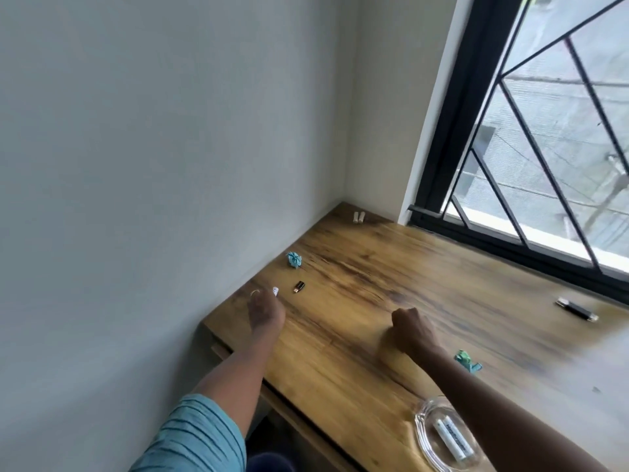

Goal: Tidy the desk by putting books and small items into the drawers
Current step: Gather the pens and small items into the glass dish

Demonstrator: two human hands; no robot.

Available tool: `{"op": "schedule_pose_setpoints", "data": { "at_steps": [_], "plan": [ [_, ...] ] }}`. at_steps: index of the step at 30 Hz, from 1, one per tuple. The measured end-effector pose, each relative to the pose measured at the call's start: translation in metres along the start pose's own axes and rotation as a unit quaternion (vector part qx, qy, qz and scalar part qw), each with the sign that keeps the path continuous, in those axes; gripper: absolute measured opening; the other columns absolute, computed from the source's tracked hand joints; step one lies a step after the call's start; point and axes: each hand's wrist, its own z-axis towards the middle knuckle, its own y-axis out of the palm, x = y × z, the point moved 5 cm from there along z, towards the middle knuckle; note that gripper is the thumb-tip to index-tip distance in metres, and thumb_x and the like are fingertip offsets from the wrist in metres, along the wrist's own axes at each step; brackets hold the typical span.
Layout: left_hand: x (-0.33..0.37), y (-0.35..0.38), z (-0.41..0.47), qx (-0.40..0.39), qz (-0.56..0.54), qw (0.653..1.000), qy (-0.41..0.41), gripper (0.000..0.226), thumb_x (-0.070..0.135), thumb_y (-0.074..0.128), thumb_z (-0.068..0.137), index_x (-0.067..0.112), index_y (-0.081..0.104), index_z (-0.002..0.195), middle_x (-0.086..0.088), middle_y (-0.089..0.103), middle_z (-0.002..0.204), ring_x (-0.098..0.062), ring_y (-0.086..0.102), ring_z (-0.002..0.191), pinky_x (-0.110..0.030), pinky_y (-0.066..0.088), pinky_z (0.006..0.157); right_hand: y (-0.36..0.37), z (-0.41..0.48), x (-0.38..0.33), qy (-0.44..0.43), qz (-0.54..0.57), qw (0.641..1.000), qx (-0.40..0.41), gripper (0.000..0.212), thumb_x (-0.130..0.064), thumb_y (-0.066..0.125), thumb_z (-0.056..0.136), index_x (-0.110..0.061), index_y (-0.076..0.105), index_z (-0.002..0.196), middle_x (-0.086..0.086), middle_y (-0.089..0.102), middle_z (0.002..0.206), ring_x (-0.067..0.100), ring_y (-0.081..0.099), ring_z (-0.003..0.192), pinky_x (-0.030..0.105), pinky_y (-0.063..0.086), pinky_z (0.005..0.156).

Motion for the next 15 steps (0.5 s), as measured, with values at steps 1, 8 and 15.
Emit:
{"op": "schedule_pose_setpoints", "data": {
  "at_steps": [1, 8, 15],
  "plan": [
    [0.000, 0.000, -0.005, 0.002, -0.017, 1.000, -0.016, 0.035, 0.012, 0.038, 0.100, -0.006, 0.055, 0.125, -0.022, 0.059, 0.124, -0.031, 0.057, 0.116, -0.035, 0.049, 0.092, -0.002, -0.001, 0.003, 0.018, 0.025, 1.000, -0.002, 0.014, -0.011, 0.050, 0.094, -0.010, 0.064, 0.099, 0.007, 0.060, 0.090, 0.015, 0.054, 0.071, 0.022, 0.044, 0.060],
    [0.014, 0.020, -0.067, 0.003, -0.076, 0.996, -0.057, 0.028, 0.008, 0.047, 0.096, -0.006, 0.061, 0.116, -0.024, 0.064, 0.113, -0.034, 0.061, 0.106, -0.039, 0.052, 0.082, -0.024, -0.026, 0.038, 0.080, 0.168, 0.982, 0.029, 0.012, -0.006, 0.071, 0.079, -0.001, 0.073, 0.089, 0.014, 0.069, 0.077, 0.021, 0.062, 0.070, 0.031, 0.051, 0.065],
    [0.059, 0.046, -0.169, -0.046, -0.109, 0.993, -0.025, 0.025, 0.019, 0.064, 0.084, 0.004, 0.069, 0.103, -0.016, 0.070, 0.104, -0.032, 0.066, 0.098, -0.034, 0.052, 0.076, -0.034, -0.057, 0.075, 0.095, 0.240, 0.966, 0.034, 0.007, -0.006, 0.070, 0.080, -0.004, 0.074, 0.086, 0.000, 0.060, 0.058, 0.012, 0.054, 0.050, 0.020, 0.043, 0.046]
  ]
}}
